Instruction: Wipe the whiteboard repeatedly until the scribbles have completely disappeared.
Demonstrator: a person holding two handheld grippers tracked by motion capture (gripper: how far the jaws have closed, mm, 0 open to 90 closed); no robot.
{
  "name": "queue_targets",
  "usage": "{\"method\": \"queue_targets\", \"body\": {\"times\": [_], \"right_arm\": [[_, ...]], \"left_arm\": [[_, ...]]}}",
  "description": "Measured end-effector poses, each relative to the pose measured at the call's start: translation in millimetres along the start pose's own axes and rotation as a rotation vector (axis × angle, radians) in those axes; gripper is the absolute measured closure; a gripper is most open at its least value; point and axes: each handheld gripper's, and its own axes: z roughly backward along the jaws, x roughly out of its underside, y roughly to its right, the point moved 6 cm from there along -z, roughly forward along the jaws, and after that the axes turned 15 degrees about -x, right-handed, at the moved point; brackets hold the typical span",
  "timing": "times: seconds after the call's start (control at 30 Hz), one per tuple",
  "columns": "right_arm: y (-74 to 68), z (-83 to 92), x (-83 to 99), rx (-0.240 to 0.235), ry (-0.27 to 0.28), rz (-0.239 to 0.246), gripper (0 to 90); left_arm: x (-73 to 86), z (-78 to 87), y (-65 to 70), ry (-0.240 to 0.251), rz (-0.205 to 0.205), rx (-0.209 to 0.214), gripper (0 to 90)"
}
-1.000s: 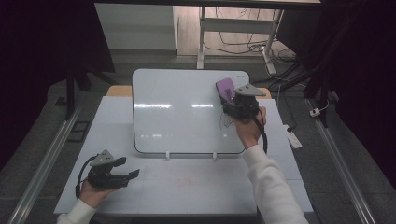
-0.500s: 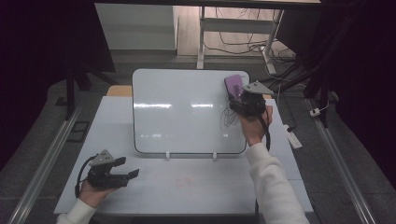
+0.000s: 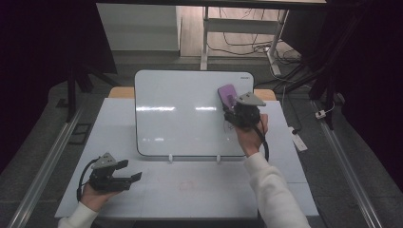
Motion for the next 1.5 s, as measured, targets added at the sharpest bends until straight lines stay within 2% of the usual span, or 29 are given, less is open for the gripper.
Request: {"method": "queue_targets", "body": {"times": [0.07,0.17,0.63,0.7,0.77,0.87,0.97,1.0,1.03,1.13,1.3,1.37,1.47,1.5], "right_arm": [[-6.0,0.0,4.5,-0.002,-0.011,0.03,40.9],[-3.5,0.7,3.6,-0.02,-0.011,0.013,40.9],[33.3,13.0,-8.1,0.054,0.029,-0.047,40.9],[33.3,13.1,-8.0,0.054,0.027,-0.044,40.9],[31.4,12.9,-7.3,0.061,0.02,-0.034,40.8],[23.9,11.1,-2.4,0.039,-0.009,-0.025,40.9],[2.1,8.1,12.2,-0.005,-0.06,0.023,41.0],[-3.7,7.5,16.7,-0.018,-0.066,0.03,41.0],[-3.7,7.5,16.7,-0.018,-0.066,0.03,41.0],[-21.2,7.1,31.9,-0.052,-0.1,0.057,41.0],[-21.8,9.1,36.0,-0.065,-0.104,0.061,41.0],[-17.4,9.7,34.4,-0.054,-0.1,0.061,40.9],[-3.3,12.4,26.2,-0.023,-0.077,0.043,40.9],[-3.3,12.4,26.2,-0.023,-0.077,0.043,40.9]], "left_arm": [[0.1,-0.1,0.1,-0.001,-0.001,0.0,23.2],[0.1,0.3,0.1,0.0,0.001,-0.001,23.2],[0.3,0.4,-1.1,0.002,0.002,0.001,23.2],[0.3,0.3,-1.1,0.001,0.002,0.002,23.2],[0.4,0.2,-1.2,0.0,0.002,0.002,23.2],[0.4,-0.1,-0.9,-0.001,0.003,0.002,23.2],[0.3,-0.3,-0.5,-0.001,0.0,0.001,23.2],[0.3,-0.3,-0.3,-0.002,-0.001,0.002,23.2],[0.3,-0.4,-0.2,-0.002,-0.001,0.001,23.2],[0.1,-0.4,0.6,-0.001,-0.003,0.001,23.2],[-0.1,0.1,0.9,0.0,-0.002,-0.001,23.2],[0.0,0.3,0.5,0.0,-0.001,0.0,23.2],[0.1,-0.1,0.4,-0.001,-0.002,0.001,23.2],[0.1,-0.3,0.5,-0.001,-0.002,0.002,23.2]]}}
